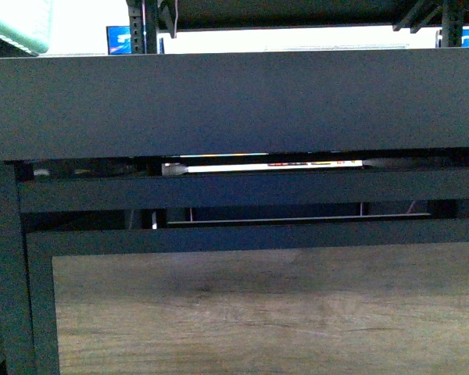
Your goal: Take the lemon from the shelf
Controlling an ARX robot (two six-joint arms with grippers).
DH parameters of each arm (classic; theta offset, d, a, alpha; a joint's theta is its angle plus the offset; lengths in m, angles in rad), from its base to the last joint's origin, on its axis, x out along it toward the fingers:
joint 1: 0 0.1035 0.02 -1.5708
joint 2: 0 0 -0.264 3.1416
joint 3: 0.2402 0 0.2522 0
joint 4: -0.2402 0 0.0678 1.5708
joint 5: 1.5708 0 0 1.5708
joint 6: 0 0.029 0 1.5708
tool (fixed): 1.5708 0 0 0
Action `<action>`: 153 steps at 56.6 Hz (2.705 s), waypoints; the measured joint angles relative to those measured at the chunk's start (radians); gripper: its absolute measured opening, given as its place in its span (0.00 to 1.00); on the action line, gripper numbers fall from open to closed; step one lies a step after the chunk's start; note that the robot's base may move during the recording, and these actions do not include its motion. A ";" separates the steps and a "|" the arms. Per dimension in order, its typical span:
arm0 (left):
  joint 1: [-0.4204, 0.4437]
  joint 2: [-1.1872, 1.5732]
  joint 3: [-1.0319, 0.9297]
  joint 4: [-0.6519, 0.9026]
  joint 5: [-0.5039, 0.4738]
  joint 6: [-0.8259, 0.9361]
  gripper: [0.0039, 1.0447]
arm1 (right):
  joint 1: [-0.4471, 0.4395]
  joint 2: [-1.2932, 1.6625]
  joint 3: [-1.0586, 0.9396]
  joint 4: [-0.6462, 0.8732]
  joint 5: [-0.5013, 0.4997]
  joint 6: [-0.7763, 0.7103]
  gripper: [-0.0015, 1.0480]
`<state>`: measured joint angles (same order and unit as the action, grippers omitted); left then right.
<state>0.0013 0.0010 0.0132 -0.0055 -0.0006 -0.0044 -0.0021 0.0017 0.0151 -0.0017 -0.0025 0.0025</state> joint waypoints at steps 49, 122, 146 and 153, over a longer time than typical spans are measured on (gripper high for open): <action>0.000 0.000 0.000 0.000 0.000 0.000 0.93 | 0.000 0.001 0.000 0.000 -0.001 0.000 0.98; 0.000 0.000 0.000 0.000 0.000 0.000 0.93 | 0.000 0.001 0.000 0.000 -0.001 0.000 0.98; 0.000 0.000 0.000 0.000 0.000 0.000 0.93 | 0.000 0.001 0.000 0.000 0.000 0.000 0.98; 0.000 0.000 0.000 0.000 0.001 0.000 0.93 | 0.000 0.001 0.000 0.000 0.000 0.000 0.98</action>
<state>0.0013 0.0010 0.0132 -0.0055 0.0002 -0.0040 -0.0021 0.0029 0.0151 -0.0017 -0.0029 0.0025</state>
